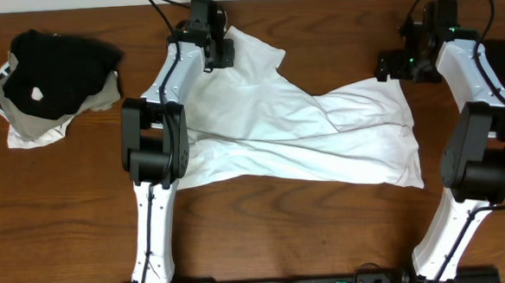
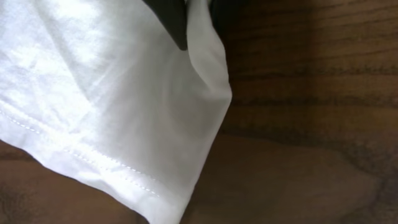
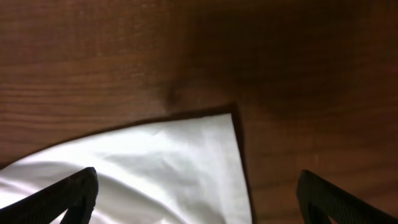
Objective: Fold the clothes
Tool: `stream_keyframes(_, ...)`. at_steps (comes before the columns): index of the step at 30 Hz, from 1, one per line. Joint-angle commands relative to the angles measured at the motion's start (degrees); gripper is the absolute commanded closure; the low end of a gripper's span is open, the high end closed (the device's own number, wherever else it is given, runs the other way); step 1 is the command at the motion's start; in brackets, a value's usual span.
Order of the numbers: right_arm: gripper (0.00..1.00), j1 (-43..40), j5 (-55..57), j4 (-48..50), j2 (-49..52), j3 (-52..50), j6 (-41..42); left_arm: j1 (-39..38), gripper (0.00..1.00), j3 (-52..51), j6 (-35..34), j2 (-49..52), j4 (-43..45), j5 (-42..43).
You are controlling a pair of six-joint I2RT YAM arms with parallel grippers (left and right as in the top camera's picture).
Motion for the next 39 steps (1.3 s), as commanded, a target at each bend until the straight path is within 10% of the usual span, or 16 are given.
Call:
stream_keyframes(1,0.01,-0.7,0.1,1.1,2.8,0.8,-3.3,0.2,0.93,1.3,0.2,-0.2,-0.3,0.6)
stream_keyframes(15,0.04,-0.5,-3.0,4.3,8.1,0.8,-3.7,0.2,0.94,1.3,0.2,-0.2,-0.3,0.6)
stream_keyframes(33,0.98,-0.2,-2.9,3.2,8.0,1.0,-1.9,0.2,0.94,1.3,0.2,-0.3,-0.3,0.6)
stream_keyframes(39,0.99,-0.3,-2.9,-1.9,7.8,5.4,-1.5,0.2,0.94,1.3,0.3,-2.3,-0.7,0.6)
